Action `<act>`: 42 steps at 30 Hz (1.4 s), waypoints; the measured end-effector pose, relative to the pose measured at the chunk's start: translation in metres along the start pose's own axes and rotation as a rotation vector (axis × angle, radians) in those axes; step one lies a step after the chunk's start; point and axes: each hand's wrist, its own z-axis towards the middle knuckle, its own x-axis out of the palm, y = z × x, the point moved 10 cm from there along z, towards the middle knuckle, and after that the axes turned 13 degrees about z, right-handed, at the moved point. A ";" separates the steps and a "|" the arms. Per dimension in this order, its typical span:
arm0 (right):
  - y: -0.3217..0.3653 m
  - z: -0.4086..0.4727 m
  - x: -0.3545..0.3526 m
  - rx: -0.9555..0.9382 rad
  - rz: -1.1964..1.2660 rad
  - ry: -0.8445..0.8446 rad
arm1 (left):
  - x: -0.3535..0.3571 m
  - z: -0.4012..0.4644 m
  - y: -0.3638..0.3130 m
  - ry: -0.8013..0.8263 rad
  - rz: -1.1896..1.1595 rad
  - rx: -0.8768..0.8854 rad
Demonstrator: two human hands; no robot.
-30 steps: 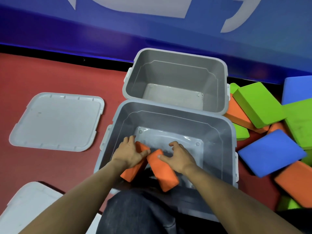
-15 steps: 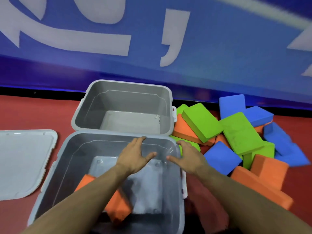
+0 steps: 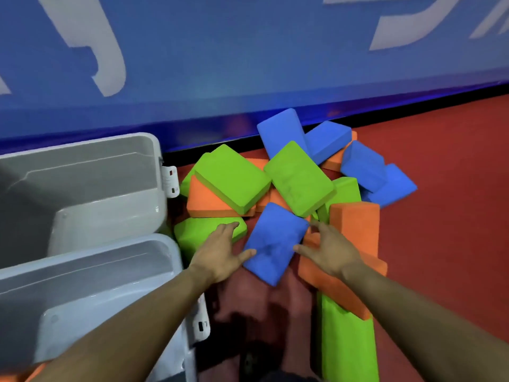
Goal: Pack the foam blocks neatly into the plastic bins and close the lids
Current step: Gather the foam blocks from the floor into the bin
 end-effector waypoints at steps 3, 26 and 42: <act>-0.053 0.006 -0.020 0.117 -0.046 -0.025 | 0.026 0.037 -0.032 0.053 0.075 0.071; -0.182 -0.005 -0.012 0.482 0.156 0.093 | 0.088 0.134 -0.101 0.090 0.561 0.416; -0.018 -0.094 -0.092 0.249 0.295 -0.032 | -0.023 0.023 -0.086 0.060 0.458 0.250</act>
